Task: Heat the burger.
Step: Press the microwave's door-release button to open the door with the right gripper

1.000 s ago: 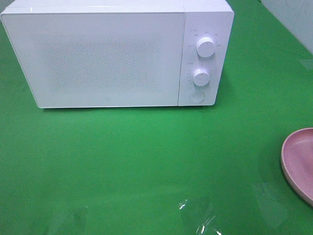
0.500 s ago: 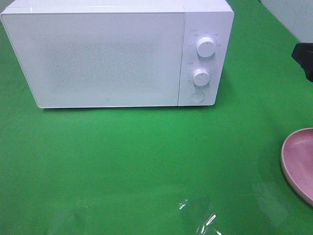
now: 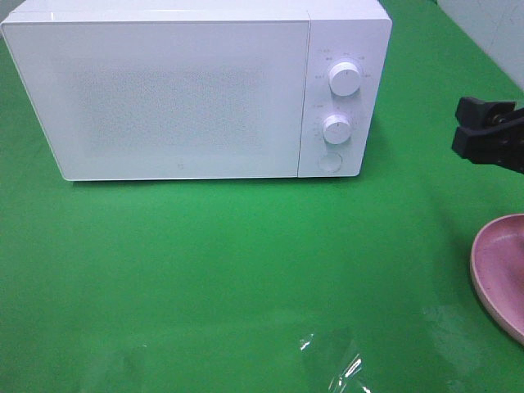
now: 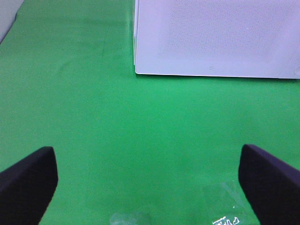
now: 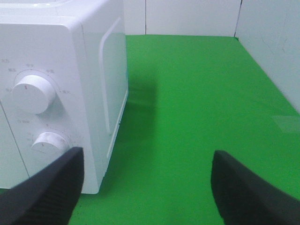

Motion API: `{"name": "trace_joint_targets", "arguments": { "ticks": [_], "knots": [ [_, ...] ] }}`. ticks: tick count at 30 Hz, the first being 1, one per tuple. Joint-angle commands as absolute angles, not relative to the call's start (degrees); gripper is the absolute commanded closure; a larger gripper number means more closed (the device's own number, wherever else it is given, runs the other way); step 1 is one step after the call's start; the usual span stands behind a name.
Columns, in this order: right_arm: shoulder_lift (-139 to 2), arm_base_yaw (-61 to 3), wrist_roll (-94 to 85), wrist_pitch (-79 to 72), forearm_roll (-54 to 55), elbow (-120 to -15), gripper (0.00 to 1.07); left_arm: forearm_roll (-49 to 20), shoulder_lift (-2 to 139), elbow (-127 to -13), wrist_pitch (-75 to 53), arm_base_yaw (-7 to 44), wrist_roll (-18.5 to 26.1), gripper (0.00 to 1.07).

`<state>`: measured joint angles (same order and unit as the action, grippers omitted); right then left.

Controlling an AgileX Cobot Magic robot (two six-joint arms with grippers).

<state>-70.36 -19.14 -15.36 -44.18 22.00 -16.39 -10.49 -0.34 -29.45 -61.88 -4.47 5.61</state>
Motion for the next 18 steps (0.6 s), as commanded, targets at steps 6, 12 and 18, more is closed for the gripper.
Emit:
{"name": "trace_joint_targets", "arguments": {
  "ticks": [6, 12, 18],
  "knots": [
    [-78.44, -34.55, -24.41, -58.33, 42.17, -16.44, 0.34, -10.66, -1.26, -29.51, -61.25, -4.64, 5.27, 0.10],
    [-82.74, -41.94, -24.81, -63.83, 50.25, -16.44, 0.34, -10.66, -1.26, -29.51, -61.25, -4.64, 5.27, 0.10],
    [-87.89, -48.13, -24.64, -65.66, 51.80, -18.68, 0.34, -10.66, -1.26, -29.51, -61.25, -4.64, 5.27, 0.10]
  ]
}}
